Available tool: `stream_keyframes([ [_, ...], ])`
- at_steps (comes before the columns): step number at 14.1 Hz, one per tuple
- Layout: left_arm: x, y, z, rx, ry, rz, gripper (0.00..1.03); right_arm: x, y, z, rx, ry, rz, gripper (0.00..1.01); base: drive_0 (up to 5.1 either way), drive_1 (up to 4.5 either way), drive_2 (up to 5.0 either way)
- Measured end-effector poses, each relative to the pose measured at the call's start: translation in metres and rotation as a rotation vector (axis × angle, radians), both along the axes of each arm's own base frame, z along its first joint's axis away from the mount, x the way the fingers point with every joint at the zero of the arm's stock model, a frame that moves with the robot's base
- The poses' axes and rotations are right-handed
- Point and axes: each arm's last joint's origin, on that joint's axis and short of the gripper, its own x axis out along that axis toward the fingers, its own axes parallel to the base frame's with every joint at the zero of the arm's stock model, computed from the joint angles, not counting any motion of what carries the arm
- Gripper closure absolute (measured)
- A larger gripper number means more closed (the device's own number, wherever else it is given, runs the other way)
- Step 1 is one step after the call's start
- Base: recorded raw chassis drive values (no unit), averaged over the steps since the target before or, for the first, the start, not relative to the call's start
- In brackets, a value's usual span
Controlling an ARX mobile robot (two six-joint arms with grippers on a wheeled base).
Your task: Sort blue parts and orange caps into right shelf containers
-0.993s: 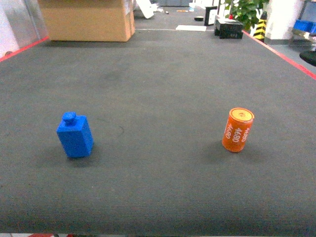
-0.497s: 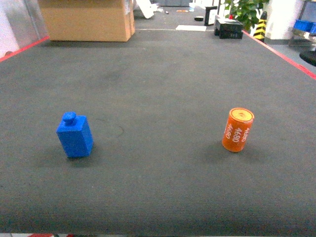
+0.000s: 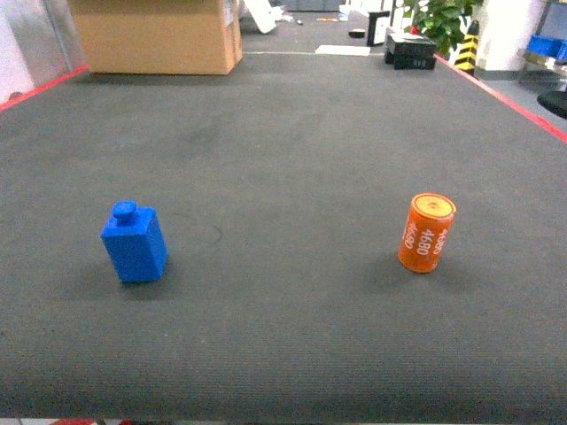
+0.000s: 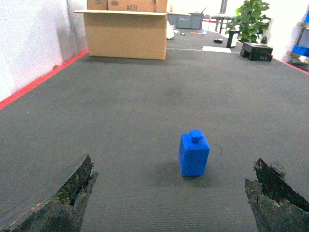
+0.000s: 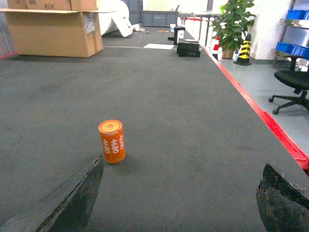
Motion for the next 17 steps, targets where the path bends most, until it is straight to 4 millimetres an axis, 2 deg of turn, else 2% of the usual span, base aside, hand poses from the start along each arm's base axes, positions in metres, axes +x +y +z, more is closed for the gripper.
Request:
stream_keyframes([
  [4, 0.0, 0.0, -0.001, 0.005, 0.013, 0.011, 0.05, 0.0, 0.0, 0.0, 0.0, 0.0, 0.0, 0.03, 0.0, 0.0, 0.0],
  [6, 0.007, -0.009, -0.004, 0.084, 0.114, 0.184, 0.05, 0.006, 0.005, -0.007, -0.059, 0.169, -0.165, 0.03, 0.0, 0.0, 0.0],
  [7, 0.012, -0.008, 0.0, 0.08, 0.086, 0.232, 0.05, 0.009, 0.007, -0.003, -0.062, 0.143, -0.223, 0.03, 0.0, 0.0, 0.0],
  [8, 0.019, -0.009, 0.005, 0.083, 0.072, 0.216, 0.05, 0.017, 0.011, 0.003, -0.056, 0.117, -0.2, 0.03, 0.0, 0.0, 0.0],
  [10, 0.046, -0.011, 0.018, 0.064, 0.04, 0.166, 0.05, 0.042, 0.018, 0.014, -0.042, 0.091, -0.153, 0.03, 0.0, 0.0, 0.0],
  [11, 0.068, -0.014, 0.027, 0.055, 0.016, 0.143, 0.05, 0.062, 0.024, 0.019, -0.026, 0.08, -0.12, 0.03, 0.0, 0.0, 0.0],
  [12, 0.099, -0.022, 0.031, 0.054, 0.021, 0.094, 0.05, 0.089, 0.035, 0.025, -0.008, 0.07, -0.078, 0.03, 0.0, 0.0, 0.0],
  [13, 0.12, -0.027, 0.027, 0.044, 0.056, 0.066, 0.05, 0.109, 0.042, 0.026, 0.003, 0.08, -0.053, 0.03, 0.0, 0.0, 0.0],
  [14, 0.152, -0.036, 0.013, 0.037, 0.153, 0.031, 0.05, 0.143, 0.056, 0.02, 0.022, 0.139, -0.015, 0.03, 0.0, 0.0, 0.0],
  [17, 0.188, -0.049, -0.013, 0.019, 0.264, -0.012, 0.05, 0.187, 0.074, -0.002, 0.03, 0.221, 0.008, 0.03, 0.0, 0.0, 0.0],
])
